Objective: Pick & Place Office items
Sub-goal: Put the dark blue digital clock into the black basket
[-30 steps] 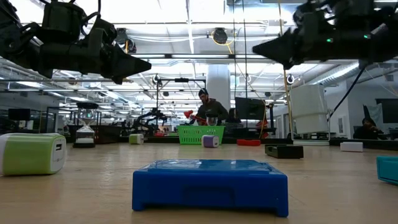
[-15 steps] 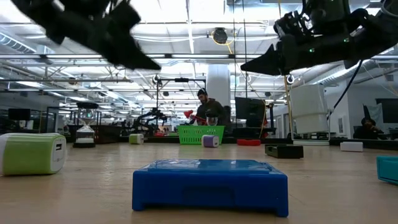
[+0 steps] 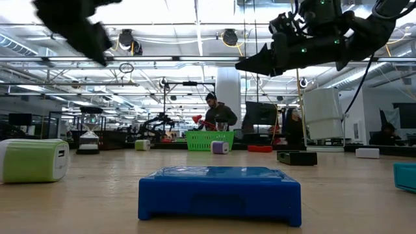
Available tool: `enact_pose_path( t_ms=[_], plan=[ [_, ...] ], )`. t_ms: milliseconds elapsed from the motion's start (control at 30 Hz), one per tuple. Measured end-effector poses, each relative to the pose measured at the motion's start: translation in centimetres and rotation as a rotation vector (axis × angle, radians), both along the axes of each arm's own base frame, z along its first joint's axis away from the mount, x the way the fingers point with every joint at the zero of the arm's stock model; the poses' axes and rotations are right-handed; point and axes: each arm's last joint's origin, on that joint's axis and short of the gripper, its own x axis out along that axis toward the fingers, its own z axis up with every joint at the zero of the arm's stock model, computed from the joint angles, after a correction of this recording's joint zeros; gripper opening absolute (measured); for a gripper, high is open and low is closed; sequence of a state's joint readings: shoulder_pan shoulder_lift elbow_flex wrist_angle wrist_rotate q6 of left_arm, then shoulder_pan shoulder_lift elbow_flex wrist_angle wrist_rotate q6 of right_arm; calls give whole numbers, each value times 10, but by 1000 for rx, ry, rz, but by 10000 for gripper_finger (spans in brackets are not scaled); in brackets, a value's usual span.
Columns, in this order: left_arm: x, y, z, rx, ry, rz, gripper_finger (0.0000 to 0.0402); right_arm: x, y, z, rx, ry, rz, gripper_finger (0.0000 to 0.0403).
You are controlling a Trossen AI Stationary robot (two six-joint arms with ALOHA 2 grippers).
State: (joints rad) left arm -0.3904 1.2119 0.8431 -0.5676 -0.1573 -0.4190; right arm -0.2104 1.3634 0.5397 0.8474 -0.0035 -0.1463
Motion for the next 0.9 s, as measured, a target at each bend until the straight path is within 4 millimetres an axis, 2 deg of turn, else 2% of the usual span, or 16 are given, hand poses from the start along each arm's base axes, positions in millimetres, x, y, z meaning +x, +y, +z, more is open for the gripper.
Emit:
enact_pose_path(
  t_ms=[100, 300, 567, 733, 900],
  plan=[
    [-12, -11, -5, -54, 86, 62, 135, 2, 0, -3, 3, 19, 0, 4],
    [-30, -37, -6, -97, 148, 43, 203, 3, 0, -5, 8, 30, 0, 4],
    [-50, -61, -7, -202, 194, 98, 268, 3, 0, -5, 10, 31, 2, 4],
    [-60, -72, -7, -195, 198, 26, 269, 3, 0, -6, 11, 36, 3, 4],
    [-55, -71, -5, -158, 133, 15, 218, 3, 0, -6, 12, 37, 3, 4]
  ],
)
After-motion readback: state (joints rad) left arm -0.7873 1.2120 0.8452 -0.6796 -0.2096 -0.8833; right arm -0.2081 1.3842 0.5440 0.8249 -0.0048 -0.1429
